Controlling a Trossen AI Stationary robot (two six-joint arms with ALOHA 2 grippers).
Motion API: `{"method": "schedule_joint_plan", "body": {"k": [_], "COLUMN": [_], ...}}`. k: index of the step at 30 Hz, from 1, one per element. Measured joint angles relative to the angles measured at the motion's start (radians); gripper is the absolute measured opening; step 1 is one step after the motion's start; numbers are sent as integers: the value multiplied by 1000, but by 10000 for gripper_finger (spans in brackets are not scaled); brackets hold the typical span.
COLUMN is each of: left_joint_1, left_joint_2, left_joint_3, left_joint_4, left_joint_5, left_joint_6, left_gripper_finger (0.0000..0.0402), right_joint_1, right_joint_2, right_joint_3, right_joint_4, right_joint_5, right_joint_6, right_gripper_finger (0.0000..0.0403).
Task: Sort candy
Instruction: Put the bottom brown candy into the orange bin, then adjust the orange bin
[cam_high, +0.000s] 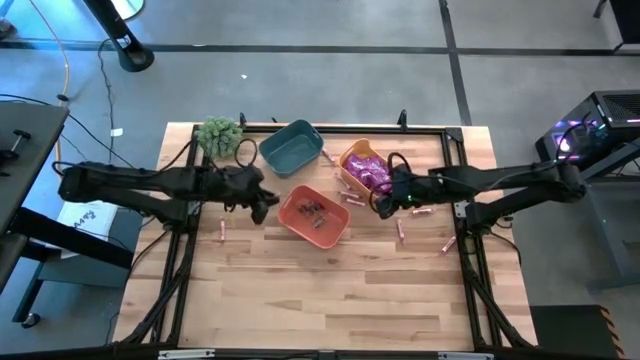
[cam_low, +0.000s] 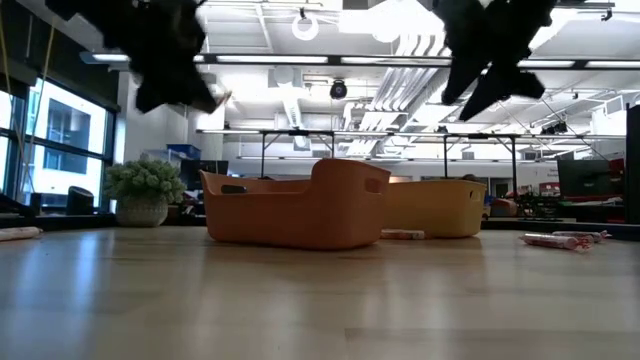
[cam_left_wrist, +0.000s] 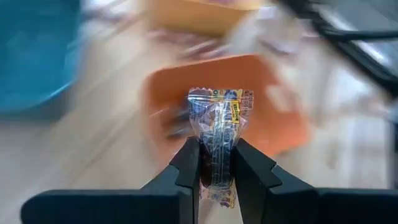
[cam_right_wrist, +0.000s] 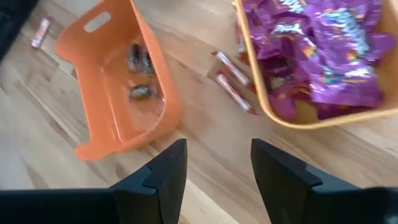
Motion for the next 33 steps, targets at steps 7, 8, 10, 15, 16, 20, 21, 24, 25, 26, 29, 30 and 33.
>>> {"method": "schedule_joint_plan", "body": {"k": [7,8,10,15,16,20,21,24,25,26,29,30,33], "left_joint_1": [-63,-69,-80,-68,-59,-1,27,162,208,256,355,371,361], "left_joint_2": [215,252,327,443,452,452,449,448,456,468,527,550,618], "left_joint_3": [78,93,125,235,260,369,396,446,451,452,452,452,451], "left_joint_4": [68,88,100,41,28,-33,-43,-34,-29,-24,-25,-24,-13], "left_joint_5": [35,34,37,30,18,-156,-215,-217,-184,-155,-75,-32,102], "left_joint_6": [111,119,167,277,289,346,358,371,369,364,363,355,321], "left_gripper_finger": [104,124,164,235,243,254,254,249,246,243,223,211,143], "right_joint_1": [-29,-35,-51,-80,-83,-89,-89,-89,-89,-89,-89,-89,-89], "right_joint_2": [0,0,-2,-4,-4,-4,-4,-4,-4,-4,-4,-4,7], "right_joint_3": [-63,-60,-50,-30,-26,-21,-21,-21,-21,-21,-21,-21,-21], "right_joint_4": [175,179,178,184,184,200,202,206,205,206,212,216,243], "right_joint_5": [21,24,24,22,20,20,20,20,20,20,20,20,18], "right_joint_6": [-48,-54,-73,-110,-113,-121,-121,-121,-120,-114,-113,-110,-88], "right_gripper_finger": [173,173,173,173,173,173,173,173,173,173,173,173,166]}}
